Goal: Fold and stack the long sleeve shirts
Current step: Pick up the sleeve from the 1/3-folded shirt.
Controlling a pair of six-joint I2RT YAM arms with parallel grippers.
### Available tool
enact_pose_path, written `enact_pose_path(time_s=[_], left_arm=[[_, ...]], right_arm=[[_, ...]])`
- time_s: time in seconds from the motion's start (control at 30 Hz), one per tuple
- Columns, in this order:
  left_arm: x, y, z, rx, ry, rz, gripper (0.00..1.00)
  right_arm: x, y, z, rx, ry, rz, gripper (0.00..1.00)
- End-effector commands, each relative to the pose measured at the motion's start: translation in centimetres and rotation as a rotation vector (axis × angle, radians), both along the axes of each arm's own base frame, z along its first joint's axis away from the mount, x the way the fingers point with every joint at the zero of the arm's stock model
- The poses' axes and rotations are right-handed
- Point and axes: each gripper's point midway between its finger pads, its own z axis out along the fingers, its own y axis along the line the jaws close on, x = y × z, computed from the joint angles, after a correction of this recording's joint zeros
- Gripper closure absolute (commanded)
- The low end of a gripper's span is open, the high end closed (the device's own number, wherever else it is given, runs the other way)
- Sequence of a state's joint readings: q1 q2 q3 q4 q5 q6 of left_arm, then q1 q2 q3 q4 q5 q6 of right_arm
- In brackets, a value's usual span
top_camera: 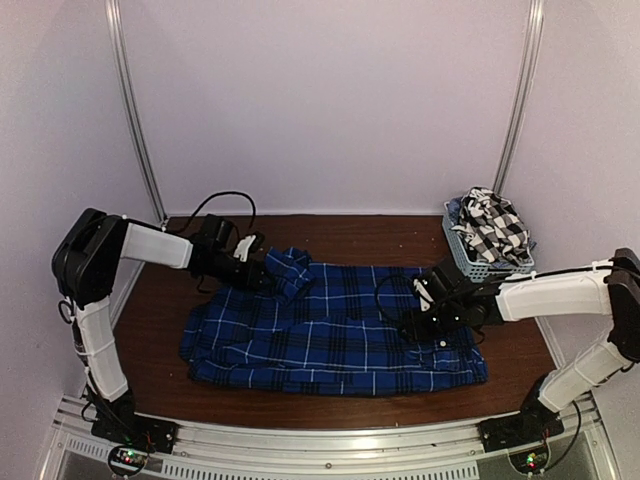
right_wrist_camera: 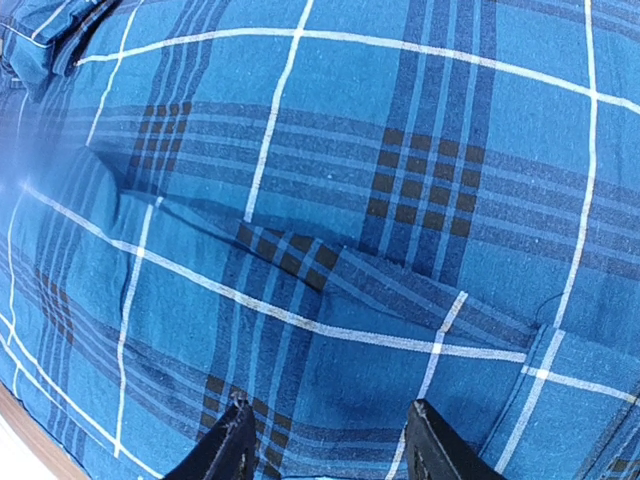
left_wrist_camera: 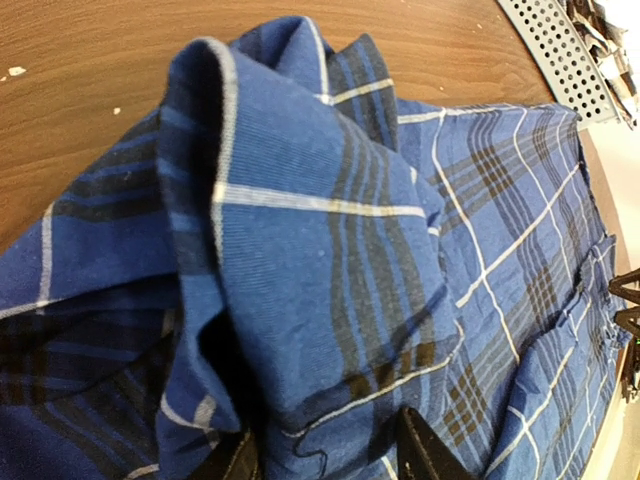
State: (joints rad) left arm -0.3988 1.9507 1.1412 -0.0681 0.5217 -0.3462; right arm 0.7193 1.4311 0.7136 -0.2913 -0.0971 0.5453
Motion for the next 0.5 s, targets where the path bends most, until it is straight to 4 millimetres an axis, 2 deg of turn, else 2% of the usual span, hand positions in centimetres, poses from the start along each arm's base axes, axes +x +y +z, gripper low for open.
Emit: enact_pose_path(time_s=[0.0, 0.13, 0.27, 0.33, 0.43, 0.47], left_arm=[[0.6, -0.8, 1.4, -0.055, -0.050, -0.028, 0.56], [0.2, -0.7, 1.5, -0.068, -0.062, -0.028, 0.64], [-0.8, -0.8, 2.2, -0.104, -0.064, -0.036, 0.85], [-1.0, -0.8, 2.7, -0.115, -0.066, -0.036, 0.92], [-1.6, -1.0, 5.0, -0.162, -0.084, -0.042, 1.00], [-1.8, -1.2, 6.1, -0.191, -0.091, -0.044, 1.00]], right_arm=[[-0.1, -0.3, -0.6, 0.001, 0.005, -0.005, 0.48], [-0.3, -0.1, -0.9, 0.011, 0.016, -0.003, 0.48], [-0.3, 0.1, -1.1, 0.020, 0.023, 0.000, 0.48], [-0.2, 0.3, -0.9, 0.023, 0.021, 0.001, 0.48], [0.0, 0.3, -0.4, 0.019, 0.012, 0.003, 0.48], [0.1, 0.3, 0.0, 0.017, 0.006, 0.004, 0.48]])
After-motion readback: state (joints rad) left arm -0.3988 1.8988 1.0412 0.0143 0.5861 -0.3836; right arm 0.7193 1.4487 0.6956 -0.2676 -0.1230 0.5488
